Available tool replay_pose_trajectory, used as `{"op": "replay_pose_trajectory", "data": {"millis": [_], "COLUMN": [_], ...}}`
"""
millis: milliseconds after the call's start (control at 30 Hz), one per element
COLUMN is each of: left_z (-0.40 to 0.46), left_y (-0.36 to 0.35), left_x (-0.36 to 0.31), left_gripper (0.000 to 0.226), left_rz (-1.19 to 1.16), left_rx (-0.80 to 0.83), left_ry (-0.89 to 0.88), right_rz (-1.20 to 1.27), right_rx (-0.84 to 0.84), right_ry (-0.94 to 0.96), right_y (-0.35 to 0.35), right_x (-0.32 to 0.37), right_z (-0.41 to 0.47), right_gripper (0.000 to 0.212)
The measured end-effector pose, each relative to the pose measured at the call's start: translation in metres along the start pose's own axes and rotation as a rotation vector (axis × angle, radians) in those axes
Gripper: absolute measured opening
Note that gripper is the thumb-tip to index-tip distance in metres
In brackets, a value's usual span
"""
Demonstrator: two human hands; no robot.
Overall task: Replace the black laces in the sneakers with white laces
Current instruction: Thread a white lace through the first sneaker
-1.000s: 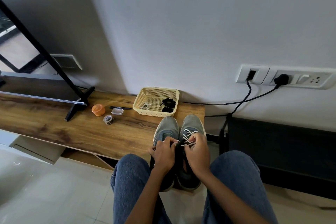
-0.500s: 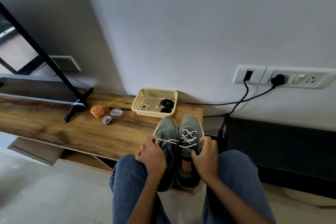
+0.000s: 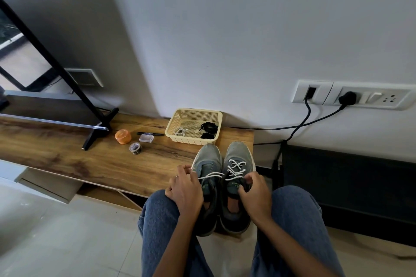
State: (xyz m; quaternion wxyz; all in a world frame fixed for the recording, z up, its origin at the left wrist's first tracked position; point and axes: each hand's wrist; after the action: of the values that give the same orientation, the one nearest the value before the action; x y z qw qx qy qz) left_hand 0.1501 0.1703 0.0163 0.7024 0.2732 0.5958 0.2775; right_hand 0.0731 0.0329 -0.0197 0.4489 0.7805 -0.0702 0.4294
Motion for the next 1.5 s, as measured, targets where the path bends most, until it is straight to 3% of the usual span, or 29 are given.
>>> {"op": "replay_pose_trajectory", "data": {"millis": [200,433,833,1200,1333,1500], "left_z": [0.018,0.035,0.046,0.055,0.040,0.021], "left_y": [-0.008,-0.010,0.015,0.065,0.047,0.016], "left_x": [-0.002,-0.005,-0.020,-0.040,-0.048,-0.046], "left_gripper": [0.024,0.019,0.019,0.005,0.011,0.014], "left_rz": [0.264,0.321,0.235,-0.436,-0.613,-0.623], "left_rx": [0.335,0.575,0.353,0.177,0.272,0.430], "left_ry": [-0.228,-0.253,-0.241,-0.359,-0.331,-0.339], "right_rz": [0.003,0.032,0.059,0.046,0.048,0.063], "right_rx": [0.019,0.029,0.039,0.040,0.041,0.075], "right_ry": [0.009,0.035,0.029,-0.009,-0.013,-0.006], "right_y": [-0.001,-0.002,-0.002,-0.002,-0.001,0.003], "right_x": [-0.001,-0.005,-0.010,-0.013,-0.013,-0.015], "right_z": [0.001,0.005,0.009,0.011,0.012,0.016], "right_gripper": [0.018,0.019,0.018,0.012,0.011,0.006]}}
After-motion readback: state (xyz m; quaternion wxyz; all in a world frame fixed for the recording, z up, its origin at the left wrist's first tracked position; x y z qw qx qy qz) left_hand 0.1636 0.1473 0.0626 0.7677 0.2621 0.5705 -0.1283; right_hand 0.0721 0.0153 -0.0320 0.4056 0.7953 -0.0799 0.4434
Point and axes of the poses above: each hand's wrist, its own z-axis towards the middle knuckle, its own y-axis out of the back of the hand, x = y × z, and after that the axes turned 14 degrees about -y, right-handed
